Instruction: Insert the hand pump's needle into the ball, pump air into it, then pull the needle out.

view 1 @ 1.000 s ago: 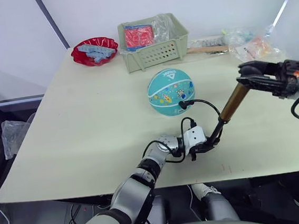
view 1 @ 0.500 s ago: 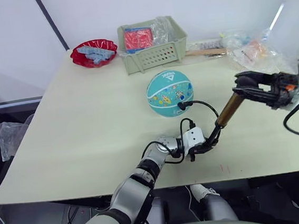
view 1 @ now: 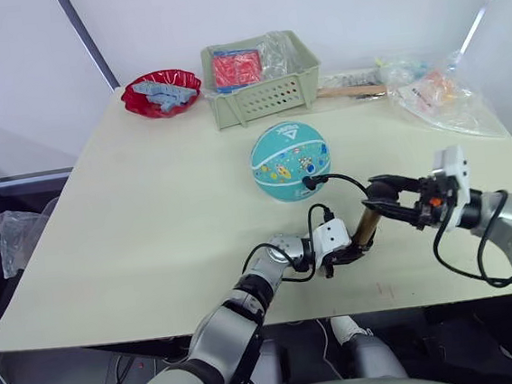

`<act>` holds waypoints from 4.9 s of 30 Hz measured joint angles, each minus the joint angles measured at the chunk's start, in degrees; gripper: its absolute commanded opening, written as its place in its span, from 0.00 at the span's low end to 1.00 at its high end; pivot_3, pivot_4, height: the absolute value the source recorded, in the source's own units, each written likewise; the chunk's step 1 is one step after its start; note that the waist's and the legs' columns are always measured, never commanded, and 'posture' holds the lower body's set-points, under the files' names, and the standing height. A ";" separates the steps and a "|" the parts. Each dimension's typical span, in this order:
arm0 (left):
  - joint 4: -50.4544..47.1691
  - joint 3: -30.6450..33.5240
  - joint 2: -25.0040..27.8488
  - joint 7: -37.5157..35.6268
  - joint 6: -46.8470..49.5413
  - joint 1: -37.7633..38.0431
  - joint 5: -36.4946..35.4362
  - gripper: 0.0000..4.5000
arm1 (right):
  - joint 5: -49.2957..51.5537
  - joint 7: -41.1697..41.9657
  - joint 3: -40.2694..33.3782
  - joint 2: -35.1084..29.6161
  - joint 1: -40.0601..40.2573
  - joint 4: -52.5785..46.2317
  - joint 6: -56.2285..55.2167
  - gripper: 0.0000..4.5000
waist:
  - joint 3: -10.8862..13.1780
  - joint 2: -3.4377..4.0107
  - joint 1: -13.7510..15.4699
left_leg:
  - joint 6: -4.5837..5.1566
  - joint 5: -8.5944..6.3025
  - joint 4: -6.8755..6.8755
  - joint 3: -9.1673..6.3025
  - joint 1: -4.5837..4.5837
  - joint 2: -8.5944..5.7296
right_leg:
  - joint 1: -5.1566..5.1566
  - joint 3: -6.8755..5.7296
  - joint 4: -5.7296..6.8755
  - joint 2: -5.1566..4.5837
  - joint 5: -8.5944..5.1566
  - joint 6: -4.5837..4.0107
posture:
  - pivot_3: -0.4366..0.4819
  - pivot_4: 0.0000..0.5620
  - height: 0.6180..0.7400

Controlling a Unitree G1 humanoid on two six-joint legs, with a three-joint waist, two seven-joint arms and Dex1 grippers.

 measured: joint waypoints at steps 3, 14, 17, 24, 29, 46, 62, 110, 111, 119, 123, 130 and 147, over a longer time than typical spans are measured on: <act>0.02 0.00 0.00 0.10 0.01 0.01 0.00 0.25 | -0.77 0.23 0.29 0.30 0.12 -0.07 -1.30 0.46 | -0.04 0.05 0.00 | 0.00 0.00 0.00 -0.01 0.01 0.00 | 0.00 -0.04 0.01 0.01 0.00 0.00 | 0.48 0.27 0.98; -0.30 -0.06 -0.07 -0.07 -1.07 0.00 0.00 0.25 | 6.09 0.64 -4.72 -4.49 -2.17 -3.12 8.35 0.46 | 0.38 0.53 0.13 | 0.01 0.00 0.01 0.03 -0.13 -0.02 | -0.04 -0.03 0.00 0.01 0.00 0.00 | 0.48 0.27 0.98; -0.37 -0.06 -0.14 -0.07 -1.21 -0.05 -0.01 0.25 | 8.81 1.56 -6.11 -6.75 -4.92 -3.31 11.10 0.46 | 0.61 0.64 0.21 | 0.01 0.01 0.01 0.03 -0.13 -0.04 | -0.04 -0.06 0.00 0.03 0.00 0.00 | 0.48 0.27 0.98; -0.47 -0.05 -0.37 -0.07 -1.31 -0.37 -0.07 0.25 | 17.70 3.72 -10.28 -15.04 -15.68 -1.50 20.14 0.46 | 1.13 0.78 0.29 | 0.02 0.01 0.10 -0.02 -0.18 -0.10 | -0.02 -0.10 0.00 0.03 0.01 0.01 | 0.48 0.27 0.98; -0.49 -0.05 -0.34 -0.03 -1.30 -0.37 -0.07 0.25 | 20.52 3.25 -12.35 -16.39 -19.07 -0.66 23.21 0.46 | 1.13 0.76 0.27 | 0.02 0.01 0.11 0.01 -0.19 -0.10 | 0.00 -0.07 0.00 -0.01 0.01 0.02 | 0.48 0.27 0.98; -0.43 -0.43 0.36 0.18 -1.27 0.09 0.04 0.25 | 11.37 2.86 -8.65 -8.83 -5.32 -4.17 12.25 0.46 | 0.49 0.12 0.02 | 0.01 0.01 0.03 -0.05 -0.02 -0.01 | 0.01 -0.05 0.01 0.02 0.00 0.00 | 0.48 0.27 0.98; -0.46 -0.40 0.45 0.68 -1.06 0.58 0.00 0.25 | -0.01 1.92 -0.71 0.12 0.27 0.39 -0.44 0.46 | 0.08 0.11 -0.11 | 0.00 0.00 0.00 -0.07 0.02 0.01 | 0.02 -0.08 0.01 0.03 -0.01 -0.02 | 0.48 0.27 0.98; -1.75 -0.11 0.54 2.29 -1.26 2.14 -0.27 0.25 | 6.38 1.45 -4.90 -10.45 -3.05 -5.05 8.59 0.46 | -0.06 0.36 -0.29 | 0.01 0.00 -0.02 0.04 0.20 0.02 | 0.17 -0.02 0.00 0.05 -0.02 -0.01 | 0.48 0.27 0.98; -1.75 -0.11 0.57 2.29 -1.26 2.15 -0.25 0.25 | 5.24 1.37 -4.16 -9.15 -2.28 -4.73 7.57 0.46 | -0.08 0.34 -0.29 | 0.01 0.00 -0.02 0.03 0.21 0.02 | 0.17 -0.02 0.00 0.05 -0.03 -0.01 | 0.48 0.27 0.98; -1.75 -0.05 0.65 2.29 -1.25 2.37 -0.23 0.25 | -1.31 0.22 1.54 -3.26 0.14 -1.77 1.37 0.46 | -0.30 0.40 -0.38 | 0.01 0.00 -0.06 -0.02 0.23 0.03 | 0.18 -0.06 0.00 0.05 -0.04 -0.05 | 0.48 0.27 0.98; -1.75 -0.02 0.68 2.29 -1.24 2.38 -0.24 0.25 | -1.22 0.15 0.80 -1.88 -0.67 -1.34 1.23 0.46 | -0.32 0.42 -0.43 | 0.01 0.00 -0.07 -0.02 0.24 0.03 | 0.18 -0.05 0.00 0.06 -0.05 -0.06 | 0.48 0.27 0.98; -1.81 0.00 0.16 2.17 -1.33 2.18 -0.36 0.25 | 2.36 0.33 -1.43 -3.54 -2.92 -1.19 7.46 0.46 | -0.07 0.77 -0.14 | 0.01 0.00 -0.07 -0.01 0.11 0.02 | 0.11 -0.06 -0.06 0.02 -0.05 -0.06 | 0.48 0.27 0.98; -2.13 0.52 -0.33 1.89 -1.47 1.85 -0.62 0.25 | 18.01 -1.76 -12.22 -9.56 -15.14 -2.96 20.36 0.46 | 0.70 1.09 0.28 | 0.02 0.01 0.01 -0.01 -0.12 -0.05 | -0.04 -0.10 -0.05 0.02 -0.04 -0.04 | 0.48 0.27 0.98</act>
